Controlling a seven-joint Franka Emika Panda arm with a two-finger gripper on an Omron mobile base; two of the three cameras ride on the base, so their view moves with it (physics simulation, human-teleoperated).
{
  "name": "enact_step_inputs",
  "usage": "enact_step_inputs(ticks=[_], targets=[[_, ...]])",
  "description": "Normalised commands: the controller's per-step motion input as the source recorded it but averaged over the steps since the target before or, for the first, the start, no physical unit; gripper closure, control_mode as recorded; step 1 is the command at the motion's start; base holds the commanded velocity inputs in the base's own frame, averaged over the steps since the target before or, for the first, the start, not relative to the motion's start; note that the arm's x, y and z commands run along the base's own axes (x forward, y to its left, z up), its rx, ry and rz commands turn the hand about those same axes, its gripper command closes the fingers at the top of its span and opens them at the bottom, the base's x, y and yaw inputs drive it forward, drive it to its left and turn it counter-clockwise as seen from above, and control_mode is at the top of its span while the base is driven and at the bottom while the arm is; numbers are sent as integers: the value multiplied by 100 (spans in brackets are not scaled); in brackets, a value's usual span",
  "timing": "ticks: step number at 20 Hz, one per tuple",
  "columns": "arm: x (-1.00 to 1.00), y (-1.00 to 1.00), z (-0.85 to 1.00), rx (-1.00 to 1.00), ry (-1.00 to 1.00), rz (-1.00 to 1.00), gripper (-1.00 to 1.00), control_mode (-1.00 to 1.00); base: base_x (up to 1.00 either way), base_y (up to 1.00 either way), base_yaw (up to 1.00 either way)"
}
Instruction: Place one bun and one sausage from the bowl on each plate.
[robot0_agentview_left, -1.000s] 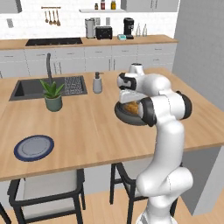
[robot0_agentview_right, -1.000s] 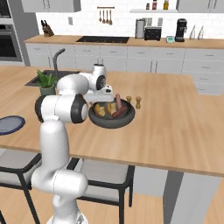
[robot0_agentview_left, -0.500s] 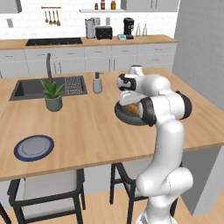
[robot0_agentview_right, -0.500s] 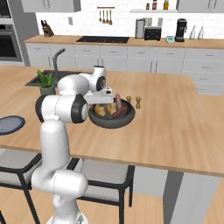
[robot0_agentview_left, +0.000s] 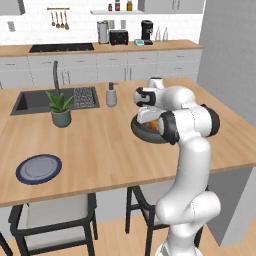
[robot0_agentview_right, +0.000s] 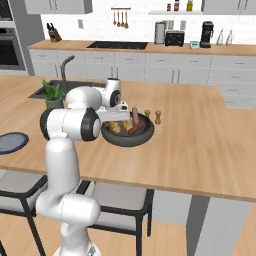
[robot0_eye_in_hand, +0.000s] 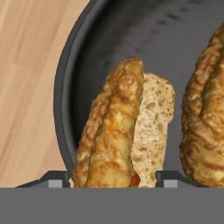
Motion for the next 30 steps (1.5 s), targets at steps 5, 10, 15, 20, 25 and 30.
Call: enact_step_inputs(ticks=[5,10,15,20,25,30], targets=[[-1,0,4,0,0,-1,100,-100,0,0,0],[-53,12,44,0,0,-2,100,-100,0,0,0],[-96,30,48,0,0,0,100,-100,0,0,0],[-100,44,36,0,0,-1,100,-100,0,0,0],[-97,84,30,-1,2,9,100,-100,0,0,0],[-58,100,12,-4,11,27,100,-100,0,0,0]])
